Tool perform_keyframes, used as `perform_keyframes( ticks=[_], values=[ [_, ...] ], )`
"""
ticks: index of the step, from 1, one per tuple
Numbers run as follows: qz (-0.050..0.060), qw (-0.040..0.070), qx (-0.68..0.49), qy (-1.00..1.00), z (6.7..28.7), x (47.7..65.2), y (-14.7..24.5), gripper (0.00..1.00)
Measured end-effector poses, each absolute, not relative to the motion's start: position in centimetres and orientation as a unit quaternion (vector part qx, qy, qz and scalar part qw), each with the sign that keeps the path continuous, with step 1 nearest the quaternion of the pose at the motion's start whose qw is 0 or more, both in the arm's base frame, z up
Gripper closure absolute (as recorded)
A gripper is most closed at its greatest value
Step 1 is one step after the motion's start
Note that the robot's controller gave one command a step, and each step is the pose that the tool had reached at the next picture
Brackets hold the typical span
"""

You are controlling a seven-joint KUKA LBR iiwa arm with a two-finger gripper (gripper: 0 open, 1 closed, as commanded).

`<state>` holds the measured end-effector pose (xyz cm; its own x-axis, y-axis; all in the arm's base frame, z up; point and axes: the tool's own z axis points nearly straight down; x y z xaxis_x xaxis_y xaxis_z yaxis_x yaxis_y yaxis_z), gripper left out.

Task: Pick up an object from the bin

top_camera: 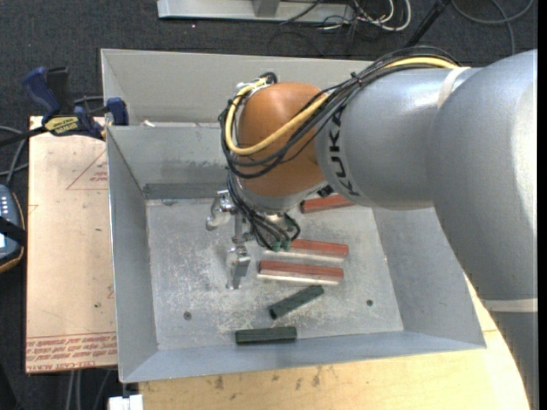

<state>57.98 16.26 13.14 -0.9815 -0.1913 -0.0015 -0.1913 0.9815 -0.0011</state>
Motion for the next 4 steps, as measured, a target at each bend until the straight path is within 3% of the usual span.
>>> perform_keyframes(
  ticks=[1, 2, 3, 4],
  values=[
    [0.002, -0.001, -0.115, 0.993, 13.3, 57.5, 12.2, 0.00],
    [-0.001, 0.003, -0.110, 0.994, 9.3, 55.5, 9.1, 0.00],
    [0.001, 0.012, -0.147, 0.989, 8.1, 59.7, 5.1, 1.00],
    [0.001, 0.012, -0.147, 0.989, 8.1, 59.7, 5.1, 1.00]
  ],
)
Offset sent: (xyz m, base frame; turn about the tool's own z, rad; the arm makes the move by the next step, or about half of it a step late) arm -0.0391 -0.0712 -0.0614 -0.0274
